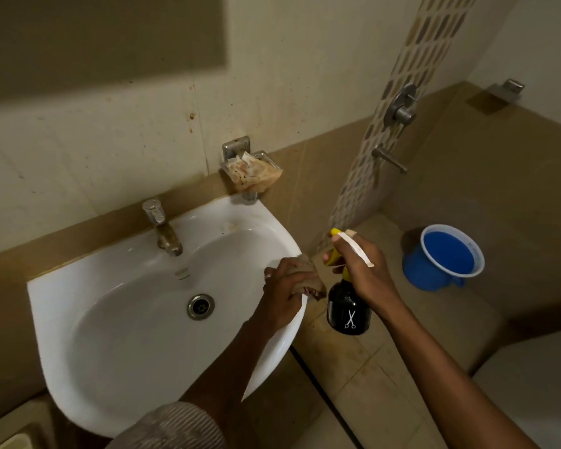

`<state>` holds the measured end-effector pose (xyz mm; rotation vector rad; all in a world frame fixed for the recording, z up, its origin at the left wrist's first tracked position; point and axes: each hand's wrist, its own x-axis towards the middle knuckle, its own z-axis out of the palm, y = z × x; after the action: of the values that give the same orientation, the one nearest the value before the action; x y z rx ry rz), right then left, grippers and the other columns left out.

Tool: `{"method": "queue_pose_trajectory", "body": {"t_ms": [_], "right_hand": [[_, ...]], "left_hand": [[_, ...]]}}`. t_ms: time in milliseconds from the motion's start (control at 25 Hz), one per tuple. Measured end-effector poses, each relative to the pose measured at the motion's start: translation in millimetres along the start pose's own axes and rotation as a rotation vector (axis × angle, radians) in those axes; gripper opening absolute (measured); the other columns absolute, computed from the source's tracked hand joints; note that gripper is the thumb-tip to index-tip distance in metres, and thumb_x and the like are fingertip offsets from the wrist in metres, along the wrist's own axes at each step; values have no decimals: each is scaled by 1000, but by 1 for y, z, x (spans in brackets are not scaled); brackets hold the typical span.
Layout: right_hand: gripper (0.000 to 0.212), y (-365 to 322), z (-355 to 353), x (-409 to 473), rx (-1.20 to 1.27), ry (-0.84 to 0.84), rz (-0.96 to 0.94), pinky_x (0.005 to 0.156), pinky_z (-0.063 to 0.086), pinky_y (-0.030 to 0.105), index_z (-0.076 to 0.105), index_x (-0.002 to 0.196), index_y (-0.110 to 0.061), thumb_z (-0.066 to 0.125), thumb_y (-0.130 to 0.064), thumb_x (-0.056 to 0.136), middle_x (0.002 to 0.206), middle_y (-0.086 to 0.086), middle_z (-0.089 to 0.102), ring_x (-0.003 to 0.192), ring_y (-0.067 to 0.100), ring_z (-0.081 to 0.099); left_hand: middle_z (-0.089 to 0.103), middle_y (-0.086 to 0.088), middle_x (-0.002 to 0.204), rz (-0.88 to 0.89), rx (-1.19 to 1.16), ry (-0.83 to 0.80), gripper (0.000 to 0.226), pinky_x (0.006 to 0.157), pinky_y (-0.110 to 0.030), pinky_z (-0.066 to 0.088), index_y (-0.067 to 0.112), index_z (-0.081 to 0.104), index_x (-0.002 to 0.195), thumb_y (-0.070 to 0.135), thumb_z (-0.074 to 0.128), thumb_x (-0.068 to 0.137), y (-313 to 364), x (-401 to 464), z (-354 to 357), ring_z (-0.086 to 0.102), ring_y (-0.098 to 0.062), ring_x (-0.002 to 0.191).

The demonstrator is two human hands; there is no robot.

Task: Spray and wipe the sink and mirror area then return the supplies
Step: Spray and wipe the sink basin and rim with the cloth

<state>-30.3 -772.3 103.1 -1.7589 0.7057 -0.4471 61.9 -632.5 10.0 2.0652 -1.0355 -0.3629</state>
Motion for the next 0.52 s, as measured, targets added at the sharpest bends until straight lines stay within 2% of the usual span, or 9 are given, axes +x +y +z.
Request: {"method": "queue_pose_trajectory", "body": {"t_ms": [160,240,320,360,440,520], "right_hand": [[41,-3,5,-6,39,-41,-28,64,58,24,77,101,-11,60,-48,95,80,10,79,74,11,73],[37,-7,8,-8,63,-52,-41,61,56,19,76,105,-8,61,-41,98,76,7,77,73,10,74],[31,-14,11,-9,84,-54,-50,60,56,17,77,107,-8,62,-34,101,76,11,77,72,8,74],[28,-19,12,-9,93,-61,-55,60,56,18,77,106,-10,62,-33,102,79,15,77,71,8,73],[22,-27,15,-10,100,-80,-71,65,58,24,79,99,-22,61,-34,103,79,11,78,74,15,74],[21,-35,17,-12,106,-94,-87,71,59,33,78,94,-31,60,-35,103,74,1,78,83,27,76]], "left_hand": [[57,-10,135,122,161,-293,38,109,-39,28,9,72,115,11,46,88,13,-38,-28,46,-26,132],[58,-14,129,126,224,-432,38,108,-43,33,3,70,111,19,41,92,24,-66,-45,52,-30,122],[57,-14,124,122,302,-501,30,102,-49,39,4,67,109,22,49,93,33,-100,-61,55,-35,111],[54,-14,125,62,340,-525,26,98,-52,44,8,64,111,22,57,90,39,-117,-69,54,-37,110],[47,-17,132,-158,427,-669,41,95,-54,50,12,51,120,20,69,84,54,-147,-83,49,-43,121],[48,-18,134,-261,589,-832,46,96,-51,48,6,48,126,24,67,87,69,-165,-89,44,-44,131]]}}
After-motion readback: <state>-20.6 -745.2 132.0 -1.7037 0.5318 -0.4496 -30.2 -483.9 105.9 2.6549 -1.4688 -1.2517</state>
